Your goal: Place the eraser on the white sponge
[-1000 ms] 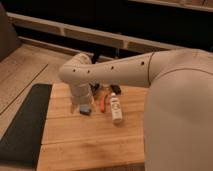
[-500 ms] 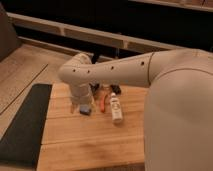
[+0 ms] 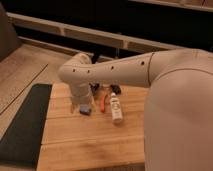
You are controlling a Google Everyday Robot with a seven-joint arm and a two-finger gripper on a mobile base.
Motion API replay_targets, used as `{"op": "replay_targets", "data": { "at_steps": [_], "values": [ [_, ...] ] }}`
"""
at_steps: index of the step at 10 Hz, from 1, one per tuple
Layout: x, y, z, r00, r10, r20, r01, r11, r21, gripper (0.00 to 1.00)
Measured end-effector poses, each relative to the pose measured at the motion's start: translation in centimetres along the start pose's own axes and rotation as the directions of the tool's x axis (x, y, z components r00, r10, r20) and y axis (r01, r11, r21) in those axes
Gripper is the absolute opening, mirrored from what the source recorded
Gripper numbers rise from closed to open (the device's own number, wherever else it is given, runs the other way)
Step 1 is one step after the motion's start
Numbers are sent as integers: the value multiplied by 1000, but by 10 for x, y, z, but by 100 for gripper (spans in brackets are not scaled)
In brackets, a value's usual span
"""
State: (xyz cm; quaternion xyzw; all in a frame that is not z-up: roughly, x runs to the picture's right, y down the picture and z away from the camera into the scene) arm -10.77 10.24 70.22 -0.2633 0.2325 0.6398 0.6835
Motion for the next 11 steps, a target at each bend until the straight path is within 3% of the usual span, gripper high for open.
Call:
{"op": "replay_targets", "data": {
  "at_steps": [6, 8, 9, 10, 11],
  "values": [
    [0, 0, 0, 1000, -1, 1, 1, 1000, 2, 65],
    [-8, -7, -2, 1000, 0, 26, 0, 1000, 29, 65],
    [-27, -23, -7, 997, 2, 75, -8, 998, 69, 65],
    [-55, -44, -20, 989, -12, 149, -6, 993, 119, 65],
    [-74, -58, -30, 980, -36, 197, 6, 988, 153, 65]
  ]
}}
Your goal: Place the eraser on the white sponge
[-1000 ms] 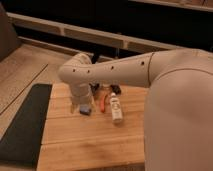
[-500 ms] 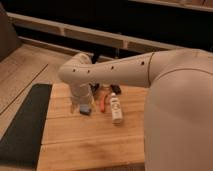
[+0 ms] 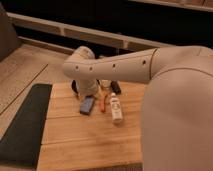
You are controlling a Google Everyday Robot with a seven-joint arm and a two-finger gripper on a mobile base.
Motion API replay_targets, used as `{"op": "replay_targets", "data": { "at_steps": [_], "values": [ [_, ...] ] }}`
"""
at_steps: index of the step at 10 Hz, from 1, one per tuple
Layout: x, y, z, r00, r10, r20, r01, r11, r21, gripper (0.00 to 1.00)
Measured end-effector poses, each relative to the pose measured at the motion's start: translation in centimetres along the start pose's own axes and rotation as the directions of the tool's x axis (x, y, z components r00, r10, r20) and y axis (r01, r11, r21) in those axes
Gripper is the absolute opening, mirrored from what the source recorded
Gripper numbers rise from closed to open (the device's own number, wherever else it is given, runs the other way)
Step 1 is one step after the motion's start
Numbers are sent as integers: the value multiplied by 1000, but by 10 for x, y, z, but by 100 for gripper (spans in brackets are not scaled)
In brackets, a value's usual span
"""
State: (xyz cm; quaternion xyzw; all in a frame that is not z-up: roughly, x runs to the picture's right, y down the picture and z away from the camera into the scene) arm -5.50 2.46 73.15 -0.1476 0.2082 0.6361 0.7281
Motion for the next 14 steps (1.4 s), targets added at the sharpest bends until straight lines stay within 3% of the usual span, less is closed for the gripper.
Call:
{"op": "replay_targets", "data": {
  "at_steps": [2, 3, 6, 8, 10, 12, 14],
  "values": [
    [-41, -18, -20, 991, -74, 115, 69, 997, 47, 65],
    [-53, -27, -28, 984, -91, 152, 82, 995, 62, 65],
    [-54, -24, -28, 983, -96, 158, 88, 994, 58, 65],
    [-48, -32, -12, 990, -74, 120, 67, 996, 60, 65],
    [-49, -70, 15, 997, -4, 71, -2, 997, 81, 65],
    [-64, -105, 27, 997, 28, 68, -35, 994, 104, 65],
    [-88, -130, 36, 996, 10, 86, -19, 994, 106, 65]
  ]
}}
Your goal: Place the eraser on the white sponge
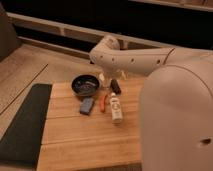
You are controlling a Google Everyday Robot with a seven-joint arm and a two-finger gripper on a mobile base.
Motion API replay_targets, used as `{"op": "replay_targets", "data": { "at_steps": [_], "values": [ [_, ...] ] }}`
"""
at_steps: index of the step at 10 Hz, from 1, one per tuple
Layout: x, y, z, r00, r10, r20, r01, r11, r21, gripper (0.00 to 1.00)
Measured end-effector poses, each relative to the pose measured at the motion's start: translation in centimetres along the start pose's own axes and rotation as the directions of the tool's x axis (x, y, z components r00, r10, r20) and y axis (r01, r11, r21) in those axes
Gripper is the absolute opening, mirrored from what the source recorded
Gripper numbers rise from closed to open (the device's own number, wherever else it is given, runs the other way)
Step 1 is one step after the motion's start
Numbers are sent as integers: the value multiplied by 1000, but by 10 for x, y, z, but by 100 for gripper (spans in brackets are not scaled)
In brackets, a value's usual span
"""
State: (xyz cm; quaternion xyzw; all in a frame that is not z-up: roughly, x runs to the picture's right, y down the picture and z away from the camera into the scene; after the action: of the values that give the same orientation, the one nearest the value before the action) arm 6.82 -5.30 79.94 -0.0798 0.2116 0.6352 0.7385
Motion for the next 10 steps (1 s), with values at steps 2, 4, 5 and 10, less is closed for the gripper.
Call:
{"op": "replay_targets", "data": {
  "at_steps": [2, 4, 5, 10],
  "values": [
    [-15, -11, 14, 998, -54, 10, 54, 998, -23, 65],
    [-17, -19, 25, 996, -91, 2, 91, 994, -53, 65],
    [-18, -25, 30, 995, -102, 0, 102, 993, -67, 65],
    [-21, -32, 33, 992, -121, 25, 121, 992, -24, 65]
  ]
}}
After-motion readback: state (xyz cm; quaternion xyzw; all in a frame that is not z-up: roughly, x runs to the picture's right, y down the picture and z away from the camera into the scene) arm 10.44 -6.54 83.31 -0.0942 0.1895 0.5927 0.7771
